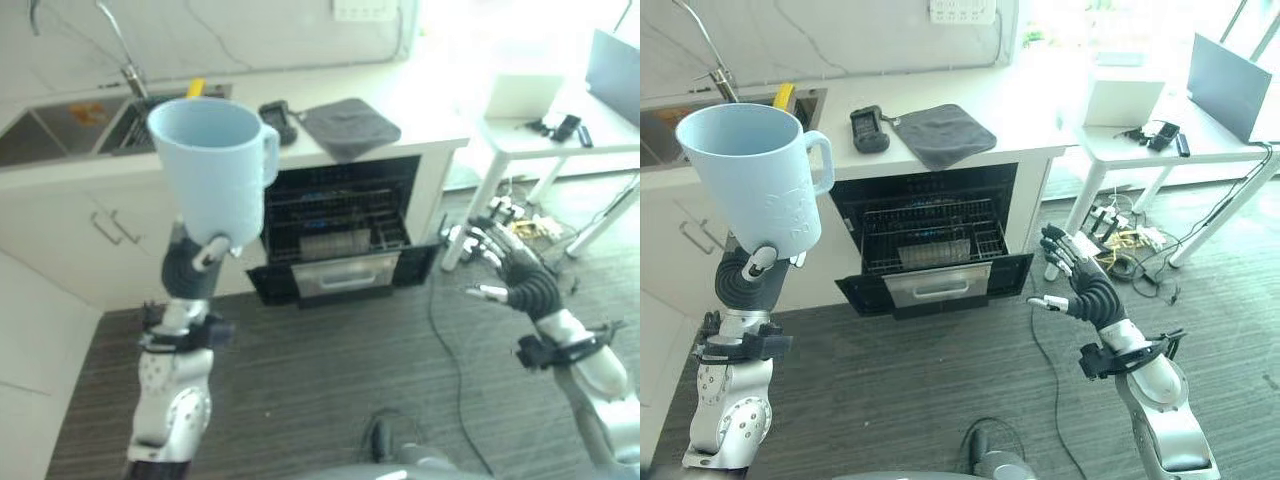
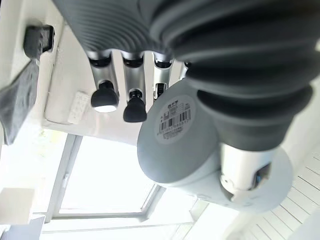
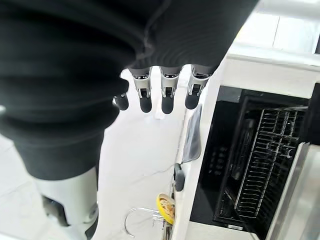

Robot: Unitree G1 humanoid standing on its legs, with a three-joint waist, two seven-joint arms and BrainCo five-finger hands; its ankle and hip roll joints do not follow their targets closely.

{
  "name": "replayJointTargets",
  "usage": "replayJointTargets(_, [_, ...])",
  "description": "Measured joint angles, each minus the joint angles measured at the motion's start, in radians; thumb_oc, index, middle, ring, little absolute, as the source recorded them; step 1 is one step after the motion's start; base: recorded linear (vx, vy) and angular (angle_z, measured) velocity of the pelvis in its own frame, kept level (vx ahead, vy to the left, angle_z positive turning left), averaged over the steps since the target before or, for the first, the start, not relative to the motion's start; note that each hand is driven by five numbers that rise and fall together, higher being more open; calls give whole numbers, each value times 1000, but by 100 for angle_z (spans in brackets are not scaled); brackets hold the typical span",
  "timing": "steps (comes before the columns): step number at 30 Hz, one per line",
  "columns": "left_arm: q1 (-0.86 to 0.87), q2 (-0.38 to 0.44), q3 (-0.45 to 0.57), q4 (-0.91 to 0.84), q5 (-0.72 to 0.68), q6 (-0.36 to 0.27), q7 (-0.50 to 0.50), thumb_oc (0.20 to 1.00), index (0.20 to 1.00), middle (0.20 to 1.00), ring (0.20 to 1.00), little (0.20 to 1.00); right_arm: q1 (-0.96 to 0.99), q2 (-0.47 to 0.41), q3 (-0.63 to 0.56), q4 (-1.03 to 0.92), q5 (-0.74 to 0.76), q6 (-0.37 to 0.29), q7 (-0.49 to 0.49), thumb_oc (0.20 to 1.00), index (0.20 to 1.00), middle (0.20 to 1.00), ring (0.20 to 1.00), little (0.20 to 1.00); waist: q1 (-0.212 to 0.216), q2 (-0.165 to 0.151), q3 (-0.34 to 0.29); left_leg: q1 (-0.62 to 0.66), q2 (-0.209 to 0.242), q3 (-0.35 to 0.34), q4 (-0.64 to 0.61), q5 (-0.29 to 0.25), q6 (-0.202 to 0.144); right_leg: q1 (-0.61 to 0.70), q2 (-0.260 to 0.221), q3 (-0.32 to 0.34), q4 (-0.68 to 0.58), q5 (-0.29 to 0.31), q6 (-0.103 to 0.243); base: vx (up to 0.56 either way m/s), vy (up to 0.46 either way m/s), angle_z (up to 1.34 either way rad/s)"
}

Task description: Place the dishes in the dishwasher.

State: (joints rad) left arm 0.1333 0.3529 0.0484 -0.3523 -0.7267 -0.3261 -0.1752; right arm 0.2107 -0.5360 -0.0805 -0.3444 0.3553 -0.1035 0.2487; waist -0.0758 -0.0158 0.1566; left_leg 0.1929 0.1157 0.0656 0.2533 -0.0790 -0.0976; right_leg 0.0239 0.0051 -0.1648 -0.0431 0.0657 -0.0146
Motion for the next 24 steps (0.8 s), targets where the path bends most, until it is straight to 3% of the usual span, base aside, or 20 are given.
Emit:
replayJointTargets(1, [16,-3,4,0,0,-5,-7,200,200,200,200,200,5,0,-8,-1,0,0,3,1000,1000,1000,1000,1000,1,0,0,-39,8,1,86,3,-5,11,5,2,-6,-3,-8,90,-166,-4])
replayJointTargets(3, [29,-6,2,1,0,-7,-25,200,200,200,200,200,4,2,-7,0,0,0,9,1000,1000,1000,1000,1000,2,-9,4,-148,19,3,292,67,-60,29,7,-1,-6,-22,-52,123,-90,4])
replayJointTargets(4, [33,-8,-2,1,0,-9,-34,200,200,200,200,200,2,13,-8,0,0,1,10,1000,1000,1000,1000,1000,10,-19,9,-208,21,15,359,29,-48,38,3,1,-17,-22,-58,151,33,8])
replayJointTargets(5, [36,-8,-3,2,0,-10,-38,200,200,200,200,200,-1,28,-6,2,0,1,10,1000,1000,1000,1000,1000,15,-27,13,-238,7,39,333,-6,-24,48,0,1,-28,-22,-57,174,108,-5])
replayJointTargets(6, [42,-12,-4,2,0,-10,-42,200,200,200,200,200,-7,35,-3,5,0,1,11,1000,1000,1000,1000,1000,24,-31,16,-249,-17,59,213,-34,13,60,-3,2,-40,-21,-55,176,124,-12])
replayJointTargets(7, [56,-12,-4,2,0,-13,-44,200,200,200,200,200,-17,34,9,5,0,2,12,1000,1000,1000,1000,1000,29,-26,15,-243,-43,63,56,-38,22,72,0,3,-44,-22,-51,210,159,-12])
replayJointTargets(8, [62,-12,-4,5,0,-14,-46,200,200,200,200,200,-21,36,20,6,-1,2,18,1000,1000,1000,1000,1000,28,-20,14,-241,-63,103,-120,-24,26,83,9,0,-44,-36,-37,227,166,-5])
replayJointTargets(10, [60,-11,-4,32,0,-25,-45,200,200,200,200,200,-21,36,34,23,-3,3,29,1000,1000,1000,1000,1000,36,-15,17,-235,-93,110,-352,78,27,107,20,20,-44,-59,-13,234,198,-8])
replayJointTargets(11, [60,-10,-4,37,0,-27,-45,200,200,200,200,200,-21,36,34,24,-3,3,29,1000,1000,1000,1000,1000,39,-14,18,-240,-91,104,-352,89,26,111,22,21,-44,-62,-14,195,205,-20])
replayJointTargets(13, [60,-28,-9,60,1,-31,-36,200,200,200,200,200,-15,25,29,23,-2,6,34,1000,1000,1000,1000,1000,59,-4,22,-270,-36,55,-344,133,-2,152,38,54,-44,-81,-29,176,284,-44])
replayJointTargets(17, [59,-35,-9,62,1,-43,-24,200,200,200,200,200,35,-3,-24,10,2,7,72,1000,1000,1000,1000,1000,53,27,20,-261,-13,112,-344,130,3,192,19,72,-44,-113,1,111,254,-23])
replayJointTargets(19, [54,-35,-7,55,1,-50,-23,200,200,200,200,200,65,-9,-33,-25,3,7,89,1000,1000,1000,1000,1000,51,26,19,-247,-49,136,-344,180,64,211,-20,72,-42,-140,46,87,237,-7])
replayJointTargets(20, [50,-35,-7,48,1,-50,-23,200,200,200,200,200,69,-8,-31,-48,8,7,96,1000,1000,1000,1000,1000,53,13,22,-232,-78,141,-348,225,114,225,-51,70,-33,-161,78,84,223,-7])
replayJointTargets(22, [22,-26,-9,48,1,-49,-22,200,200,200,200,200,62,0,-20,-65,20,6,92,1000,1000,1000,1000,1000,55,-27,24,-207,-135,137,-345,216,150,247,-105,33,-1,-184,114,65,183,13])
replayJointTargets(24, [-29,-8,-9,48,2,-47,-19,200,200,200,200,200,23,30,-5,-65,20,7,84,1000,1000,1000,1000,1000,62,-47,25,-189,-159,133,-343,202,177,239,-131,-16,54,-189,127,64,187,18])
